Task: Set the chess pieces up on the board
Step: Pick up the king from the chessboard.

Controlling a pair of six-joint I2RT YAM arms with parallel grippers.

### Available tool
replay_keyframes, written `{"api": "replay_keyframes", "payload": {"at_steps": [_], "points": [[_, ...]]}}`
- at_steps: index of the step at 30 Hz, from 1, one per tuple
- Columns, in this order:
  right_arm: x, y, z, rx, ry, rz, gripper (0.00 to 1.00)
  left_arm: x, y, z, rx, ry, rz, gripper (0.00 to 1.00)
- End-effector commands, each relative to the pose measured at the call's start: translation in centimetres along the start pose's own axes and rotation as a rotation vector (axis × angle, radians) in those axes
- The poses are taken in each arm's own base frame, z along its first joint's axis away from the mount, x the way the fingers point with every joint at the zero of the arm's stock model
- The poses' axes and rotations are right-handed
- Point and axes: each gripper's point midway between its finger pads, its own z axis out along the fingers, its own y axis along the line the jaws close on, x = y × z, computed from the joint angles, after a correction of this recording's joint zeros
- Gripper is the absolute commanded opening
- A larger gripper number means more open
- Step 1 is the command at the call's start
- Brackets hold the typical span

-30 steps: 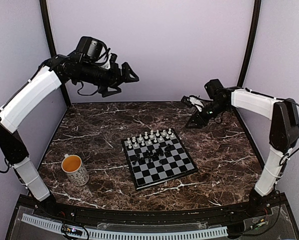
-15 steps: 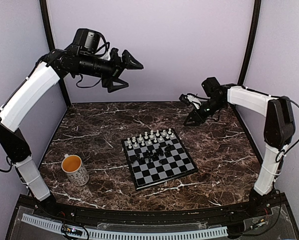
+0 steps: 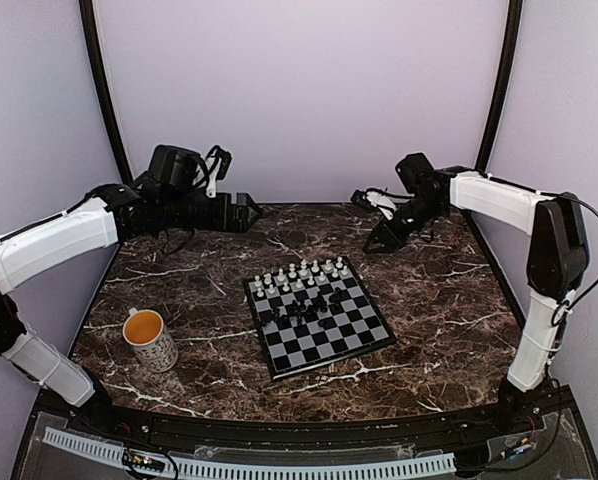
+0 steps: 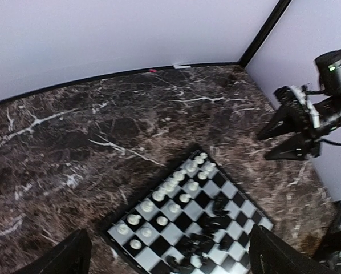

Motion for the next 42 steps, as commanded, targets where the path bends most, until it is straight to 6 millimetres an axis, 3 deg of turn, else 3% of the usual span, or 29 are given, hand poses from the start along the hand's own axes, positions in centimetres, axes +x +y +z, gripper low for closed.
{"api": "replay_keyframes", "payload": {"at_steps": [1,4,5,6,9,11,13,16,21,33,42], "points": [[-1.7,1.8,0.9,0.036,0.011,-0.121,0.45,-2.9,3.0,2.5,-0.167,-0.207,0.26,0.99],[-2.3,3.2,2.4,0.007,0.016,-0.154,0.45,-2.1,4.1,3.3,-0.182,-0.229,0.254,0.99],[-2.4,3.6,2.8,-0.004,0.019,-0.164,0.45,-2.9,4.0,2.7,-0.174,-0.277,0.254,0.99],[-2.5,4.1,3.3,-0.015,0.024,-0.176,0.45,-1.8,5.3,2.9,-0.208,-0.271,0.251,0.99],[-2.4,5.9,4.7,-0.054,0.052,-0.22,0.45,-1.3,8.7,2.0,-0.34,-0.288,0.189,0.99],[-2.3,6.9,5.8,-0.076,0.072,-0.247,0.44,-1.0,9.6,1.7,-0.383,-0.264,0.217,0.99],[-2.5,7.9,6.7,-0.092,0.078,-0.271,0.43,-1.2,9.2,1.0,-0.367,-0.28,0.261,0.99],[-3.0,8.7,7.9,-0.092,0.098,-0.302,0.42,-2.3,7.0,-1.0,-0.249,-0.359,0.336,0.94],[-3.3,9.5,9.4,-0.082,0.148,-0.357,0.41,-2.7,7.9,-1.7,-0.288,-0.338,0.348,0.89],[-1.9,10.1,10.9,-0.087,0.208,-0.349,0.43,-3.3,6.5,-4.1,-0.208,-0.381,0.298,0.87],[-1.2,10.0,12.1,-0.083,0.242,-0.335,0.44,-3.4,6.2,-4.5,-0.197,-0.39,0.302,0.87]]}}
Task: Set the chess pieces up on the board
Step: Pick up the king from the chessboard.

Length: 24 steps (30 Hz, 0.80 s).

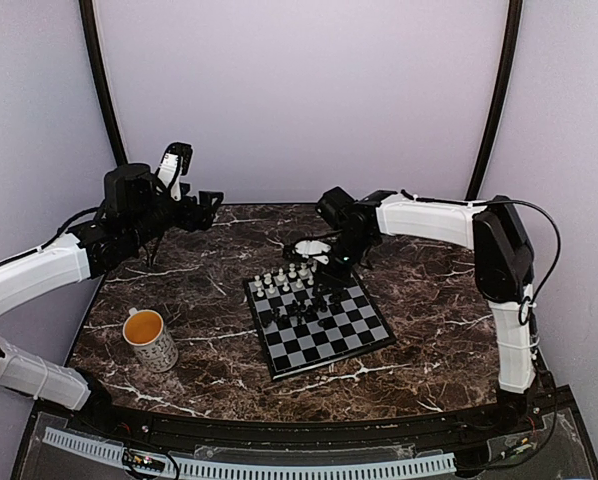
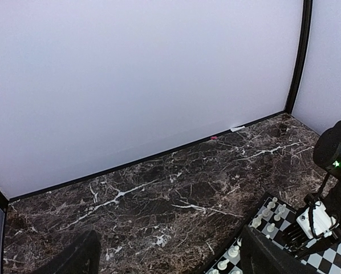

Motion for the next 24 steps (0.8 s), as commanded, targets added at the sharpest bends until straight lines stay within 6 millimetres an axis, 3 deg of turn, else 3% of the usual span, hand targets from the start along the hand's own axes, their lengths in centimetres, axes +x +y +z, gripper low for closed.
{"api": "replay_keyframes", "payload": {"at_steps": [1,7,16,19,24], "points": [[-0.2,0.0,0.6,0.007,0.018,0.007,0.44,-0.7,-0.1,-0.8,0.02,-0.019,-0.014,0.87],[0.2,-0.2,1.0,0.012,0.032,0.009,0.41,-0.6,-0.2,-0.8,0.025,-0.018,-0.017,0.87],[0.1,-0.1,0.8,0.008,0.029,0.005,0.17,-0.7,-0.3,-0.8,0.033,-0.02,-0.017,0.87],[-0.2,-0.2,0.3,0.019,0.023,-0.002,0.09,-0.7,-0.4,-0.9,0.038,-0.02,-0.017,0.87],[-1.4,-1.1,-1.8,0.076,-0.003,-0.023,0.06,-0.6,-0.5,-0.9,0.044,-0.017,-0.018,0.87]]}}
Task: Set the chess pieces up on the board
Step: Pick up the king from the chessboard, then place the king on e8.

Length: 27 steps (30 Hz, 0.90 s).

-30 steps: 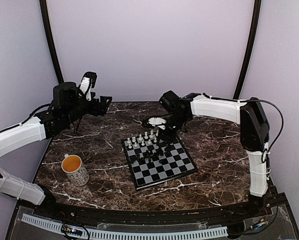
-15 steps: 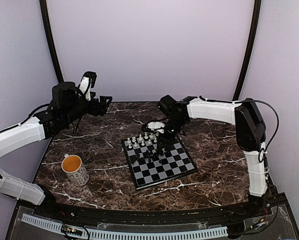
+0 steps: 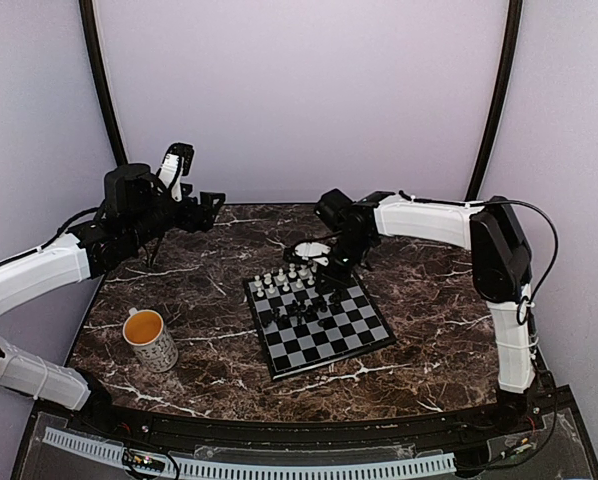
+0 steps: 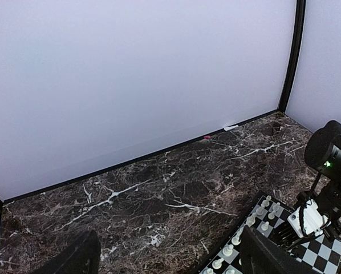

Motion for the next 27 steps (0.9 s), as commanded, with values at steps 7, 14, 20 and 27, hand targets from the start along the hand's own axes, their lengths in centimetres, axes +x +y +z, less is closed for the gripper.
{"api": "replay_keyframes", "payload": {"at_steps": [7,14,20,27], "points": [[-3.4,-1.1,-6.6,0.128,-0.103,-0.054,0.06,-0.6,-0.2,-0.7,0.021,-0.017,-0.02,0.87],[-2.7,1.5,-8.7,0.093,-0.151,-0.099,0.06,0.2,-0.5,-0.1,0.038,0.006,-0.027,0.87],[-0.5,5.3,-8.5,-0.009,-0.13,-0.179,0.07,0.7,-0.7,0.2,0.047,0.021,-0.029,0.87],[2.0,9.5,-6.2,-0.095,-0.038,-0.258,0.07,1.1,-0.9,0.6,0.056,0.035,-0.031,0.87]]}}
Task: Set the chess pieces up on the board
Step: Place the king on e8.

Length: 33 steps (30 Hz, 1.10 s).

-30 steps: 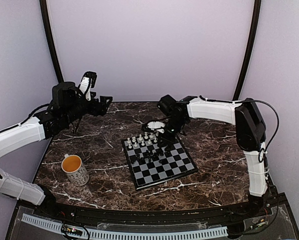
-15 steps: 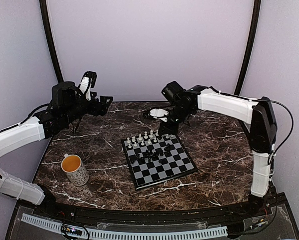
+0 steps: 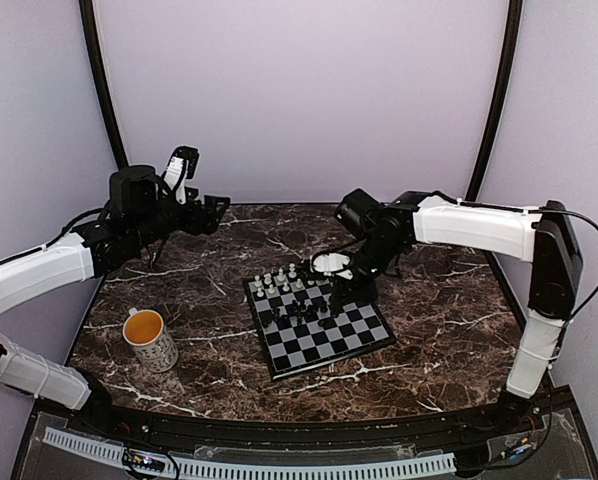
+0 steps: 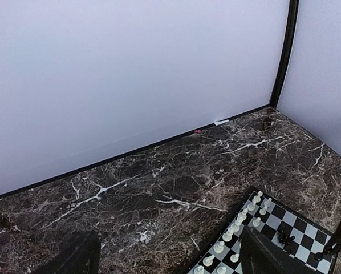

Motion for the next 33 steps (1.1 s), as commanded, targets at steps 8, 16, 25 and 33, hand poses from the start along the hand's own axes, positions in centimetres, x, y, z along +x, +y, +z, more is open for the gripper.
{"api": "replay_keyframes", "payload": {"at_steps": [8,16,25,33], "points": [[0.2,5.0,2.3,-0.083,0.044,-0.11,0.07,0.5,-0.3,0.2,0.021,0.021,-0.013,0.87],[-0.8,6.2,3.6,-0.105,0.058,-0.151,0.07,0.6,-0.4,0.3,0.026,0.026,-0.013,0.87],[-1.0,6.5,4.8,-0.117,0.082,-0.164,0.08,0.5,-0.5,0.3,0.037,0.027,-0.016,0.87],[-1.4,6.6,5.5,-0.124,0.089,-0.166,0.08,0.2,-0.7,0.1,0.045,0.022,-0.018,0.87]]}}
